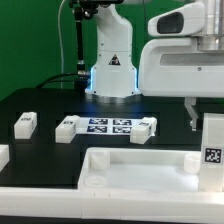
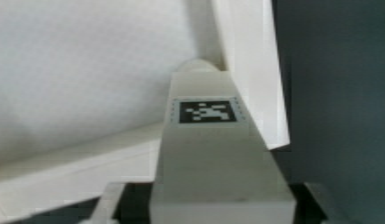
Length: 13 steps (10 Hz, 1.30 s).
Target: Assemble desk
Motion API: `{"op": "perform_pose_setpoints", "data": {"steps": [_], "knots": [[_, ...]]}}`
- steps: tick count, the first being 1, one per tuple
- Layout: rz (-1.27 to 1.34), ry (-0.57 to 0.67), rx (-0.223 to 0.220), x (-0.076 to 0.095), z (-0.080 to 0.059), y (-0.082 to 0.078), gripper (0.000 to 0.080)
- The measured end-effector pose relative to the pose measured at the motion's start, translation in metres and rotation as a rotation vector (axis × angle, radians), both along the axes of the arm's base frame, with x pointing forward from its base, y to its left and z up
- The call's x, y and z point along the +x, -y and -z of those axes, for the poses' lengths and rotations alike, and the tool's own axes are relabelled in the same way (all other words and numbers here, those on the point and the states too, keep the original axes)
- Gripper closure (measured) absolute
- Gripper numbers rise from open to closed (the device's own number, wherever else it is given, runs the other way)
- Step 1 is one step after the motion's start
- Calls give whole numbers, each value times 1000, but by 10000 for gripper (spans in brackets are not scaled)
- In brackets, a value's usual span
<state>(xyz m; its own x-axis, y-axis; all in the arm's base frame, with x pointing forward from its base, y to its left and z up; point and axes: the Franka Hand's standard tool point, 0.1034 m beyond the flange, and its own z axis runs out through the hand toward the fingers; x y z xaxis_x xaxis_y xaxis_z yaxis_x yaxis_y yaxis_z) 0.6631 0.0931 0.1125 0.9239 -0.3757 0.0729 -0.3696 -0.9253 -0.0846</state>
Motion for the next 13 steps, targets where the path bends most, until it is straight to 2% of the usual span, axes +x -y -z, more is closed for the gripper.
{"op": "perform_pose_setpoints", "data": {"steps": [1,5,9,10,11,12,13], "knots": [[117,0,23,-1,0,1,511],[527,-32,64,-3,1,-1,509],[782,-55,96,-4,1,-3,509],[778,-54,96,-4,1,-3,509],[761,-53,95,-4,1,-3,431],[704,-49,89,-4,1,-3,247],[654,-47,85,-4,2,-3,247]]}}
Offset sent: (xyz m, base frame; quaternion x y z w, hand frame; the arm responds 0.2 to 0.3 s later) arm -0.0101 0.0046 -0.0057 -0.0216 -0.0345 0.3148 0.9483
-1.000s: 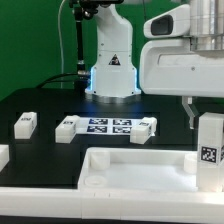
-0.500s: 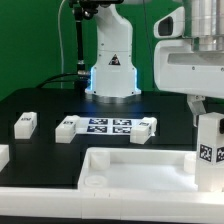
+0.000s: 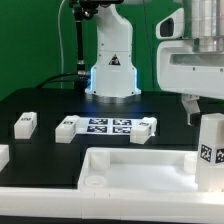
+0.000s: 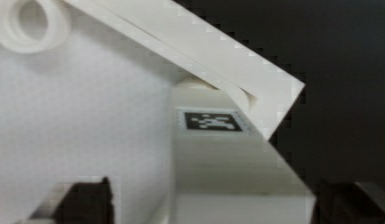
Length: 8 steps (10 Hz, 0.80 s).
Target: Assemble desk
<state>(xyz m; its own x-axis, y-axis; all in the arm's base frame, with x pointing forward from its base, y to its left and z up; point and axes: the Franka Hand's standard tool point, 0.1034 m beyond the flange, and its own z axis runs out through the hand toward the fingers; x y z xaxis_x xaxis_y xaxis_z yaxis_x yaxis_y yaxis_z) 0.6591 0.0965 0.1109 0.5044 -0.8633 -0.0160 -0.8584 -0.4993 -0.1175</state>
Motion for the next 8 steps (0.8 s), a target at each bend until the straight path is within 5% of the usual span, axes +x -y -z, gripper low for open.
{"op": "perform_pose_setpoints", "data": {"steps": [1,8], "knots": [[-5,0,0,0,1,-2,168],[-646,40,-65,-2,4,-8,150]]}}
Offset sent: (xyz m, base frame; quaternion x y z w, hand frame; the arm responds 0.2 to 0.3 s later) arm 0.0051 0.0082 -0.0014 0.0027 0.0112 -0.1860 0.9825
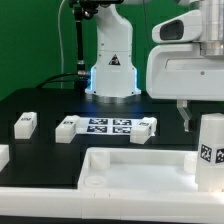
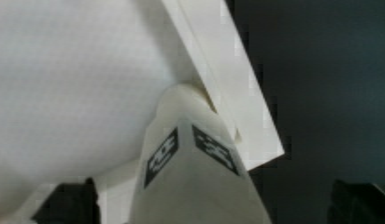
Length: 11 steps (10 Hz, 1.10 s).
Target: Assemble desk
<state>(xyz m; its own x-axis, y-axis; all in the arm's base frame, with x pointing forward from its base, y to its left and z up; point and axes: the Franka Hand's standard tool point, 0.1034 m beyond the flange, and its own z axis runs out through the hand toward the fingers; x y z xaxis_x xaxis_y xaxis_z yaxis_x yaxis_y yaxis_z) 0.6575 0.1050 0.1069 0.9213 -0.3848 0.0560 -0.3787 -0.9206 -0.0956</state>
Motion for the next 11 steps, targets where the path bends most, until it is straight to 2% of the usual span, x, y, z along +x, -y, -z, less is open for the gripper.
{"op": "perform_pose_setpoints", "data": {"steps": [7,10,11], "knots": [[-651,34,-89,2,0,5,150],[-701,35,-98,2,0,5,162],[-701,35,-98,2,0,5,337]]}}
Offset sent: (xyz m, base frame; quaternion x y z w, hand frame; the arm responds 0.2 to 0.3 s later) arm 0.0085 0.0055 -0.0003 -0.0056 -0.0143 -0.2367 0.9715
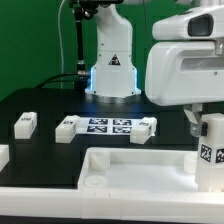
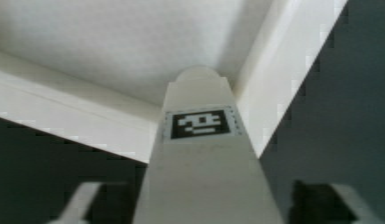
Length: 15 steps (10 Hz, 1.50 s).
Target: Assemble desk
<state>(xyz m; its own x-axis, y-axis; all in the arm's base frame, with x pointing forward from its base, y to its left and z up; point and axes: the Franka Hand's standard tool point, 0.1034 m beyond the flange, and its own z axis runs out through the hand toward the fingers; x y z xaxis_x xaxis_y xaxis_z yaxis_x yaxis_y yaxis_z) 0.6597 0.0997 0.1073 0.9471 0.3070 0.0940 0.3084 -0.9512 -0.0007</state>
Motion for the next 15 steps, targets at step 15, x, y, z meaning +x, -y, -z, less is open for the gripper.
{"op": "perform_pose_setpoints", "data": {"steps": [15], "knots": [[907,-19,58,-2,0,29,501]]}}
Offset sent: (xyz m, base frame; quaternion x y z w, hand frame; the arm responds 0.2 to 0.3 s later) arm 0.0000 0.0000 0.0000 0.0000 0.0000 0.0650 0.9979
